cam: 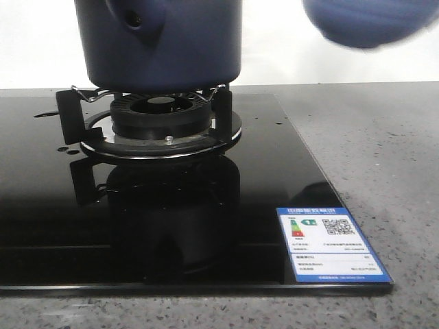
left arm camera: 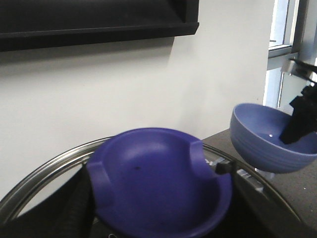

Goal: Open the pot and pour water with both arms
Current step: 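Carry the bowl over the open pot and tilt it to pour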

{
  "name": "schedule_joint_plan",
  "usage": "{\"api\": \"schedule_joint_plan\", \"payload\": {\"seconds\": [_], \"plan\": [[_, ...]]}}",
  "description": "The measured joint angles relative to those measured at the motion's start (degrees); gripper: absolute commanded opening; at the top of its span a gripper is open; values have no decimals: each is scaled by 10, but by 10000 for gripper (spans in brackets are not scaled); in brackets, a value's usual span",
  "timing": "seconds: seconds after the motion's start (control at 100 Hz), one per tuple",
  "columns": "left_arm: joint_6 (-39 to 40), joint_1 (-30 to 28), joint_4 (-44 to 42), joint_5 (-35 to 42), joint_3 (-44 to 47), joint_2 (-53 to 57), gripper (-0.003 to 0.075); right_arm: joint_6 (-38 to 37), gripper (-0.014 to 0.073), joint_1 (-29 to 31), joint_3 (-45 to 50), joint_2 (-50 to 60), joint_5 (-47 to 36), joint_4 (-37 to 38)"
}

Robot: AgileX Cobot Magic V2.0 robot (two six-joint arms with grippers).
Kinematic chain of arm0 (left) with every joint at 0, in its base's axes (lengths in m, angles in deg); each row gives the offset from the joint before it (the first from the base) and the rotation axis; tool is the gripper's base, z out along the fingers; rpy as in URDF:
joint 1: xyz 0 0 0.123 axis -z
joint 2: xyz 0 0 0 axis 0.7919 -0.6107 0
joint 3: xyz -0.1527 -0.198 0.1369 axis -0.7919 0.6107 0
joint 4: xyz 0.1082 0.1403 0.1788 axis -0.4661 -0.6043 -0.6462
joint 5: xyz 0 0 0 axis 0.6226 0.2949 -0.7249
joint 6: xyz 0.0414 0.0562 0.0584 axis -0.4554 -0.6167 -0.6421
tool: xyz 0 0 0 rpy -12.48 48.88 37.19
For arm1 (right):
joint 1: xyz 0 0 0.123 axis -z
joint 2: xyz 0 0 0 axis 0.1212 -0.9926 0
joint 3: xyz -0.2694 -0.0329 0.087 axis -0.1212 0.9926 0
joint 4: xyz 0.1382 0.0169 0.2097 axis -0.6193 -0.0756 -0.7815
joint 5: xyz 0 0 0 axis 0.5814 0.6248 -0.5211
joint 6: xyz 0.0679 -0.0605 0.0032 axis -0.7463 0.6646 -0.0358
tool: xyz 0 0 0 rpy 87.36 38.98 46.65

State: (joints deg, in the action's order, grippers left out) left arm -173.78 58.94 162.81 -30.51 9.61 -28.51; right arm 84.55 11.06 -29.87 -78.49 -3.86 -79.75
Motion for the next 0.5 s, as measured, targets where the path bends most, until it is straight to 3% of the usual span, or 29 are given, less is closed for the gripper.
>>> {"api": "schedule_joint_plan", "payload": {"seconds": [0.5], "plan": [[0, 0, 30, 4, 0, 0, 189, -28, -48, -145, -336, -136, 103, 20]]}}
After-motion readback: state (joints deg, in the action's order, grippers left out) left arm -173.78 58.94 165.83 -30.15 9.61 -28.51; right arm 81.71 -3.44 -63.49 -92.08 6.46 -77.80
